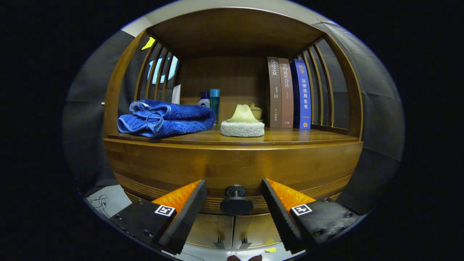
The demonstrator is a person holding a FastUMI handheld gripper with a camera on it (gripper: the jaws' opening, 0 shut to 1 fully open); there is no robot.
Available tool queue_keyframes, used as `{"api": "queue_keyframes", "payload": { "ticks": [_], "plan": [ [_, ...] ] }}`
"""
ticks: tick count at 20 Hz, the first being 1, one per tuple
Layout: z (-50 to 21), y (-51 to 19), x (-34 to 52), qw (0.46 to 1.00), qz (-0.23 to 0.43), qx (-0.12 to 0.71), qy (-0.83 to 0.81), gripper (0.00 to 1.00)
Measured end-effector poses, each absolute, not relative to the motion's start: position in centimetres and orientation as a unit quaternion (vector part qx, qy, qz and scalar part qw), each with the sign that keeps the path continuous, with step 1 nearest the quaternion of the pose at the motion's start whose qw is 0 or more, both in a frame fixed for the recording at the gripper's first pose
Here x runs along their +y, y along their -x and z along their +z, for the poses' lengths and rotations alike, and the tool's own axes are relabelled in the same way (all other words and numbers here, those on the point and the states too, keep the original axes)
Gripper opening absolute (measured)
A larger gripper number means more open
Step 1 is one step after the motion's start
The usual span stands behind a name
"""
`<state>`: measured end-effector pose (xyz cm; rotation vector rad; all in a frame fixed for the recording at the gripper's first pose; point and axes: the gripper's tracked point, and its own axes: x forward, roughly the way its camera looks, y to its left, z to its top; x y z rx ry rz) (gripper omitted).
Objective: Pull open the drawer, take out the items inside it, and place them on the countertop above the cabinet.
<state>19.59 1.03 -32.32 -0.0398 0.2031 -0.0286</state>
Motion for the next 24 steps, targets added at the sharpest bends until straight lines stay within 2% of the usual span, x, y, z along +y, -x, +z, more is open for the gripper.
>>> {"api": "queue_keyframes", "payload": {
  "ticks": [2, 5, 15, 20, 24],
  "plan": [
    [-33.1, -18.9, -0.1, 0.991, -0.026, 0.128, 0.024, 0.99],
    [-30.9, -16.6, -1.1, 0.992, -0.028, 0.125, -0.002, 1.00],
    [-11.0, -5.7, -1.0, 0.998, -0.006, 0.047, 0.034, 0.99],
    [-6.6, -1.0, 0.2, 0.998, 0.014, 0.065, -0.004, 0.99],
    [-3.8, 1.1, -0.1, 0.999, 0.007, 0.044, 0.004, 0.99]
  ]
}}
